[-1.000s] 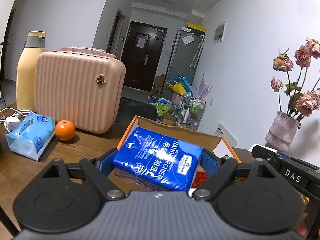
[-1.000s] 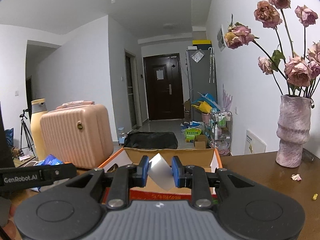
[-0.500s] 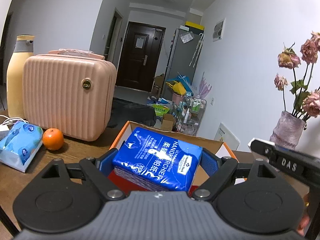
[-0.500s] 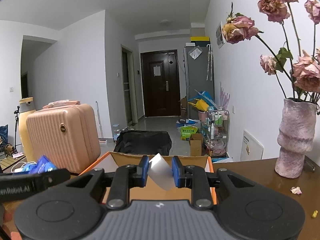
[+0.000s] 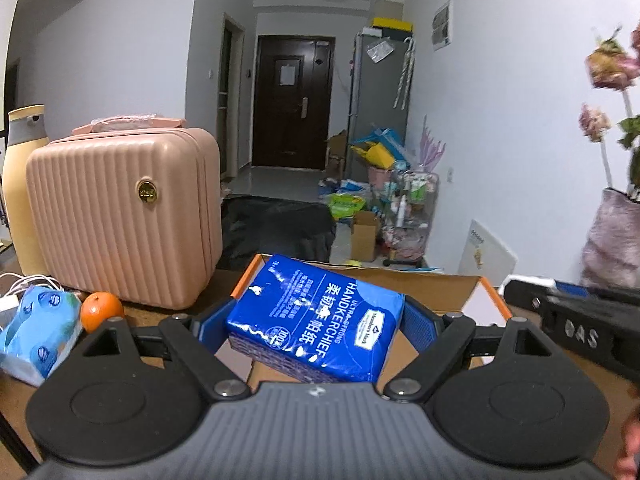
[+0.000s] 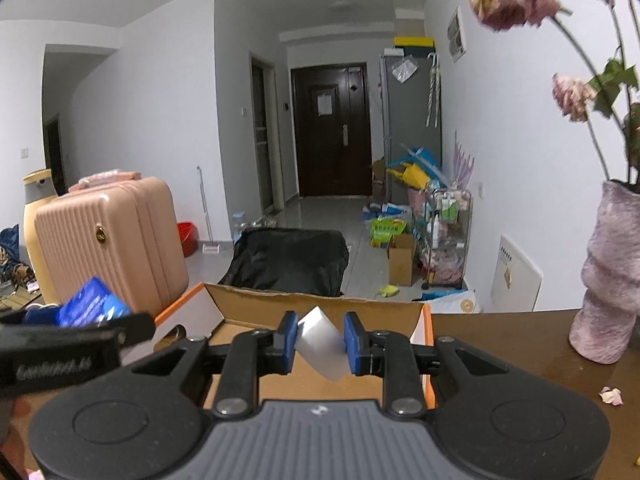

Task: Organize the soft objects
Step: 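Carry both held items over the cardboard box and open both grippers inside it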

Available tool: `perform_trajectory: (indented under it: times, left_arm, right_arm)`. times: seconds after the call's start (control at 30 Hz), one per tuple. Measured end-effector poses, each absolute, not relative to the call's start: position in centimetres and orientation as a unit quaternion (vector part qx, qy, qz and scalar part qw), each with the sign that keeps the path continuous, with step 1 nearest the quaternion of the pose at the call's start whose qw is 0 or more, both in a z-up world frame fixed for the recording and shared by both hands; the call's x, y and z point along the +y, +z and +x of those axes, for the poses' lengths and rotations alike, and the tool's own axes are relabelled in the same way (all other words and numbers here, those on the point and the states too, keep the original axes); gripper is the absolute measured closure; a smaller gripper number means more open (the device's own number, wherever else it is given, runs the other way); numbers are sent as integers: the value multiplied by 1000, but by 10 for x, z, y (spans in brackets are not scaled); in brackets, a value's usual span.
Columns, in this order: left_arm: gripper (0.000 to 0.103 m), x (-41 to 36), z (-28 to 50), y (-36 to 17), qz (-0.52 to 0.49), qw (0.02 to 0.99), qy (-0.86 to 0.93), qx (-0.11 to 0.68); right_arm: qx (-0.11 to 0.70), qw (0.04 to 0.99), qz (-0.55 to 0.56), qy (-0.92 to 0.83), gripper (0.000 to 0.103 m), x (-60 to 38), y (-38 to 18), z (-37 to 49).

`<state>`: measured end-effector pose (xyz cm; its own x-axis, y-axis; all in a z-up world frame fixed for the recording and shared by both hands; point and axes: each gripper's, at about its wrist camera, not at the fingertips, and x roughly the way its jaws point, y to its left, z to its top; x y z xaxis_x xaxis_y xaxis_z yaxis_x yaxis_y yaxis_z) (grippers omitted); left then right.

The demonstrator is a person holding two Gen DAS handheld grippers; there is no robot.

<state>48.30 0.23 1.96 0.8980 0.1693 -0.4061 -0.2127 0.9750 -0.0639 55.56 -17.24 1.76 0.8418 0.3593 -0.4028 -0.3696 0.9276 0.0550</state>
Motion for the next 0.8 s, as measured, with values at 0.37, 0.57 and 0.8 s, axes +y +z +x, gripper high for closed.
perform_trajectory:
  times: [0.37, 0.57, 0.8]
  left_arm:
    - [16, 12, 558, -5, -21, 962, 144, 231]
    - [16, 21, 576, -33, -26, 960, 148, 236]
    - [16, 34, 582, -52, -51, 955, 143, 254]
  right_arm:
    - [265, 946, -28, 182, 79, -161, -20, 601]
    - [280, 943, -34, 176, 78, -153, -36, 611]
    - [296, 940, -56, 160, 75, -146, -49, 618]
